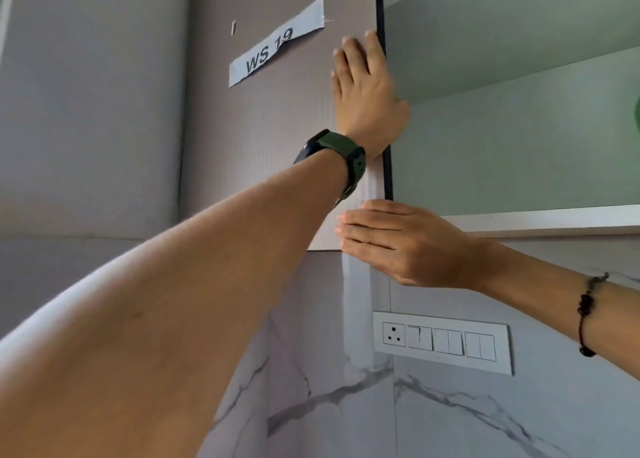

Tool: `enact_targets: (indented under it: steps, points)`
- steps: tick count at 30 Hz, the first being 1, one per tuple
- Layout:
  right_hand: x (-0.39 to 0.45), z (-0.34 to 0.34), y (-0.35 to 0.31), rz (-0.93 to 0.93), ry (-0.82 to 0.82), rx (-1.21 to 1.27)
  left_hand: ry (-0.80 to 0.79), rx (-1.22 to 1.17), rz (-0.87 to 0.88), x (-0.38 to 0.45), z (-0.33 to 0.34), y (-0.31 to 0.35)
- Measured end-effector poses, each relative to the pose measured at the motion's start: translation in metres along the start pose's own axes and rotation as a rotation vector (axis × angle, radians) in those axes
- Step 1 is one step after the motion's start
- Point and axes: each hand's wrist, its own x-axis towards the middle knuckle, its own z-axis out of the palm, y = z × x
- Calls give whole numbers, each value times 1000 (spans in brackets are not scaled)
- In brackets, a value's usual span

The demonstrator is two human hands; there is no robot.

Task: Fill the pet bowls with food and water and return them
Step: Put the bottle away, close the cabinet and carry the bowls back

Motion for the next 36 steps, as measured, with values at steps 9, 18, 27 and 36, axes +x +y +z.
enact_targets:
  steps: [9, 18, 27, 36]
  points:
    - [-27, 17, 3, 22, -250, -93, -33, 56, 58, 9, 43, -10]
    - [-34, 32, -7, 138, -165, -93, 66, 96, 118, 17, 65, -19]
    - [-42, 0, 1, 86, -335, 17, 113, 71, 132, 20, 68, -8]
    - [-108, -151, 25, 216, -699, -153, 80, -513, 494, -14, 67, 130]
